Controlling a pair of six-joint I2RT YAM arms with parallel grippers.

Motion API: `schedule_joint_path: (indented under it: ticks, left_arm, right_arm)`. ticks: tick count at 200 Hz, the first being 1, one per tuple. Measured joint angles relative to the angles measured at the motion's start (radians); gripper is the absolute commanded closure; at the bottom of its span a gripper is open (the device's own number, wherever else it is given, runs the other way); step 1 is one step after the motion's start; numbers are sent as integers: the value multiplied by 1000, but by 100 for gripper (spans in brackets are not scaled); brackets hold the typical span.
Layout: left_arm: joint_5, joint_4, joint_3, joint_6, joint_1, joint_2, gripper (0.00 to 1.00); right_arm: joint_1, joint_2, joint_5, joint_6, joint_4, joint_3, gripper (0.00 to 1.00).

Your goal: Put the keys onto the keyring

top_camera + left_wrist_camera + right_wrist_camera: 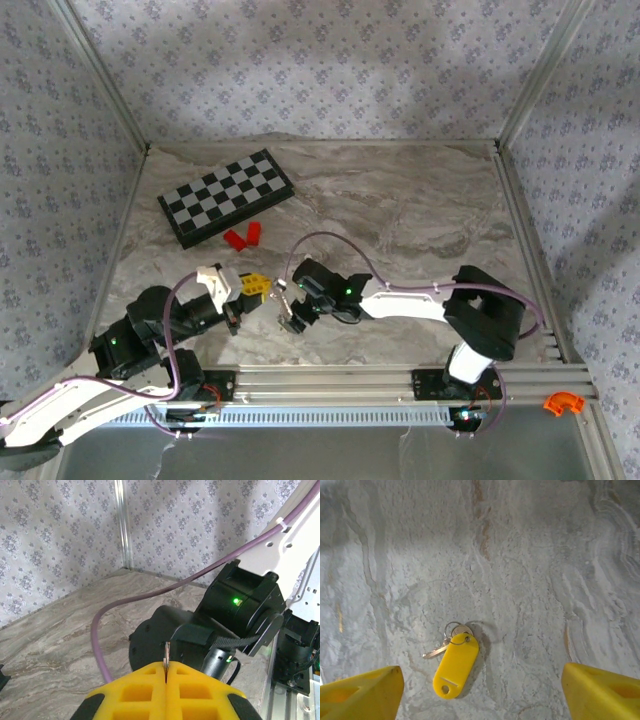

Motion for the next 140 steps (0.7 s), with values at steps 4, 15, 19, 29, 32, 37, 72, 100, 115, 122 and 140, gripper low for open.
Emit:
schedule_joint_path:
  ticks: [4, 15, 19, 29, 32, 37, 72, 100, 115, 122, 140]
  left_arm:
    - [0, 0, -2, 0, 0, 0, 100]
    - [0, 0, -5, 0, 0, 0, 100]
    - [0, 0, -6, 0, 0, 0, 100]
    - [0, 0, -7, 0, 0, 0, 100]
    - [-1, 0, -7, 0, 0, 0, 100]
    - [-3, 0, -7, 0, 0, -1, 100]
    - [-9, 1, -7, 0, 0, -13, 100]
    - [-14, 1, -7, 0, -1, -14, 100]
    - [-17, 1, -7, 0, -1, -14, 100]
    - [-18, 1, -8, 0, -1, -14, 100]
    - [-21, 0, -9, 0, -1, -14, 100]
  right_arm:
    - [0, 8, 1, -3, -9, 9, 22]
    - [0, 39, -4, -26, -33, 38, 24]
    - [0, 50, -6, -31, -40, 48, 25]
    - [0, 76, -10, -41, -57, 73, 27]
    - [0, 83, -10, -45, -62, 79, 27]
    - [2, 93, -11, -49, -70, 89, 27]
    - [12, 139, -23, -76, -111, 129, 32]
    - [14, 156, -45, -96, -137, 154, 39]
    - [14, 167, -53, -105, -141, 167, 41]
    - [15, 171, -56, -109, -141, 171, 42]
    - [18, 181, -68, -124, -148, 181, 44]
